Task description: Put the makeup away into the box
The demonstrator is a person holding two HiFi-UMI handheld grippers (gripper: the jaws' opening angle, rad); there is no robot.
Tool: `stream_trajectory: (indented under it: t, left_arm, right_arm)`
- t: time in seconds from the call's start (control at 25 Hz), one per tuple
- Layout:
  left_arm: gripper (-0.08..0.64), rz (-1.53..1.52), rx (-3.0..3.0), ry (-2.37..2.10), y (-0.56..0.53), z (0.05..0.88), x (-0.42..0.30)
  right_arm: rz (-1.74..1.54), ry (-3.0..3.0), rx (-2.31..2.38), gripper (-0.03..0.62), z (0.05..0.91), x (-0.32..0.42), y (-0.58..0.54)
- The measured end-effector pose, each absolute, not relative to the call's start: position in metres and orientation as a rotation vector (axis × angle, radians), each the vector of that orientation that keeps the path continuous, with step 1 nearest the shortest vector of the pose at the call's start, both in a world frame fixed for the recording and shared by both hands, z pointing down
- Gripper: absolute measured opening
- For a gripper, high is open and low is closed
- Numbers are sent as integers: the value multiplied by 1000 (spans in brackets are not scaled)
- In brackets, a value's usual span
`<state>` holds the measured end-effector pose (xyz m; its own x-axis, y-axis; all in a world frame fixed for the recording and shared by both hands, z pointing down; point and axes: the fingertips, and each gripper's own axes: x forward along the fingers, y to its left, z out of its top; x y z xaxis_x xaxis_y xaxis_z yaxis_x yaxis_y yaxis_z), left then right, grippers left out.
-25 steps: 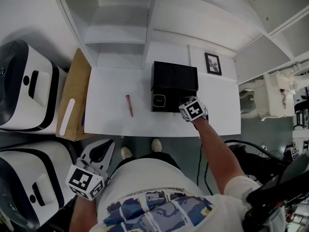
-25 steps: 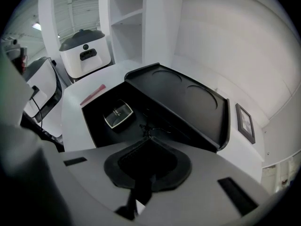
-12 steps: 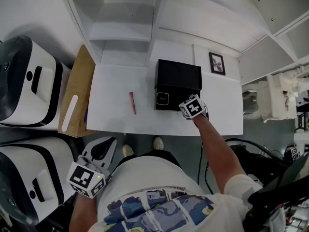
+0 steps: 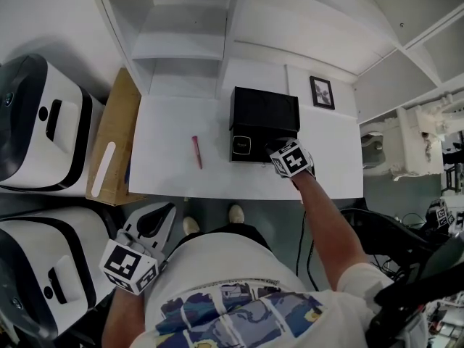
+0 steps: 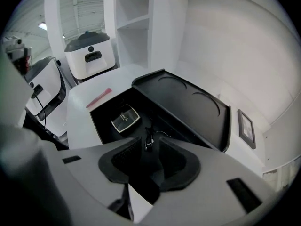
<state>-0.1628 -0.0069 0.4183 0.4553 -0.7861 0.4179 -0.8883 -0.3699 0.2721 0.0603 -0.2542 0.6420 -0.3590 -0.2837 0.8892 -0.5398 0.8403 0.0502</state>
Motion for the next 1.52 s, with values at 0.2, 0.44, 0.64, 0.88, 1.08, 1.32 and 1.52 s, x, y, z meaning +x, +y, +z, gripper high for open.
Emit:
stream_trajectory:
  t: [0.2, 0.44, 0.64, 0.88, 1.08, 1.32, 1.52]
  left_arm:
    - [14, 292, 2280, -1381, -3, 416, -159]
    - [14, 280, 2306, -1360, 6, 414, -157]
    - [14, 268, 2313, -1355, 16, 414, -158]
    - [14, 264, 2311, -1351, 31, 418, -165]
    - [14, 260, 2314, -1345, 38, 420, -171]
    - [14, 261, 2335, -1337, 46, 422, -185]
    - [14, 263, 2317, -1354, 58, 424, -201]
  right_arm:
    - [275, -2002, 628, 129, 615, 54, -249]
    - [254, -2031, 628, 123, 590, 45, -236]
    - [246, -2052, 598, 112, 576, 32, -216]
    - [241, -2087, 540, 107, 567, 7, -177]
    - [236, -2111, 490, 107, 571, -21, -147]
    - [235, -2144, 472, 107, 583, -63, -124]
    - [291, -2174, 481, 107, 600, -105, -117]
